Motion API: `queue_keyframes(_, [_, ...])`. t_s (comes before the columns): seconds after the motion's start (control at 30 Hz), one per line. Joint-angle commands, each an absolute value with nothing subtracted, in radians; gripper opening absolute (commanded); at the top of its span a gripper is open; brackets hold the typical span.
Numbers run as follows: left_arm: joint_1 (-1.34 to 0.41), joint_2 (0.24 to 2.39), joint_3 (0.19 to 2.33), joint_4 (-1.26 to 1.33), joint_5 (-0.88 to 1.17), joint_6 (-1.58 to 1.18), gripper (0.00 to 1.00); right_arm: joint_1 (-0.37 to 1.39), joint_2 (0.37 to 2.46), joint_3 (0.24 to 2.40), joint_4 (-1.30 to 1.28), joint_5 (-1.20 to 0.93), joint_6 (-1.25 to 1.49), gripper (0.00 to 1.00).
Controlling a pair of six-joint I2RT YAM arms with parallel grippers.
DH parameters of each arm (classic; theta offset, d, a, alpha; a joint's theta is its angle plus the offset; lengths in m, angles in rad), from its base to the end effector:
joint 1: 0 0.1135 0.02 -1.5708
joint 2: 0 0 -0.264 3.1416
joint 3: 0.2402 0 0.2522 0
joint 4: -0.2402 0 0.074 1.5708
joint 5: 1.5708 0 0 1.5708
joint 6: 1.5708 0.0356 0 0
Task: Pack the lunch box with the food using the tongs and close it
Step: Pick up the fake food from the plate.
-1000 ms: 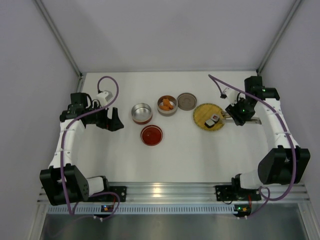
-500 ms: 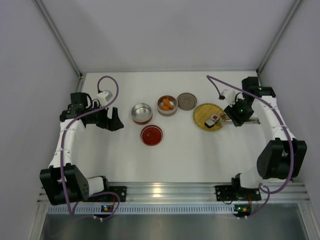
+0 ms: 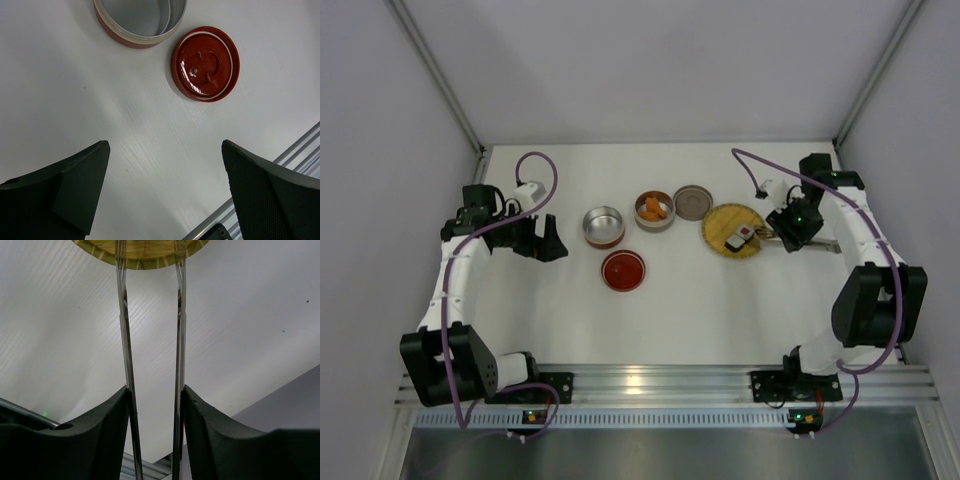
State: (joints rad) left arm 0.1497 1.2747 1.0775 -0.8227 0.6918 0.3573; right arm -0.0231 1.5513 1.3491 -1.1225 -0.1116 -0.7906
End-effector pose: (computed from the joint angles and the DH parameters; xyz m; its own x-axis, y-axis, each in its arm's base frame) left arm 0.2486 0.0145 0.2904 -0.7140 0.1647 -0.6805 0.4964 0.8045 -0.3261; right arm 0.2935 -0.0028 0.2809 -0.6791 -0.6908 -0.2481 -0.6921 0.7152 -0.0972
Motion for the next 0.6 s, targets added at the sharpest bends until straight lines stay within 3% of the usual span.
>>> queue_keyframes(0.0, [0.156,1.276,1.091,-0.798,0.719,0.354,0.98,-0.034,1.565,1.405,-1.045,-0.15,-0.775,0.43])
queue_keyframes(0.57, [0.156,1.285,1.091,-0.788,0.719,0.348,0.98,-0.018,1.572,1.425,-1.037,-0.173,-0.762,0.46])
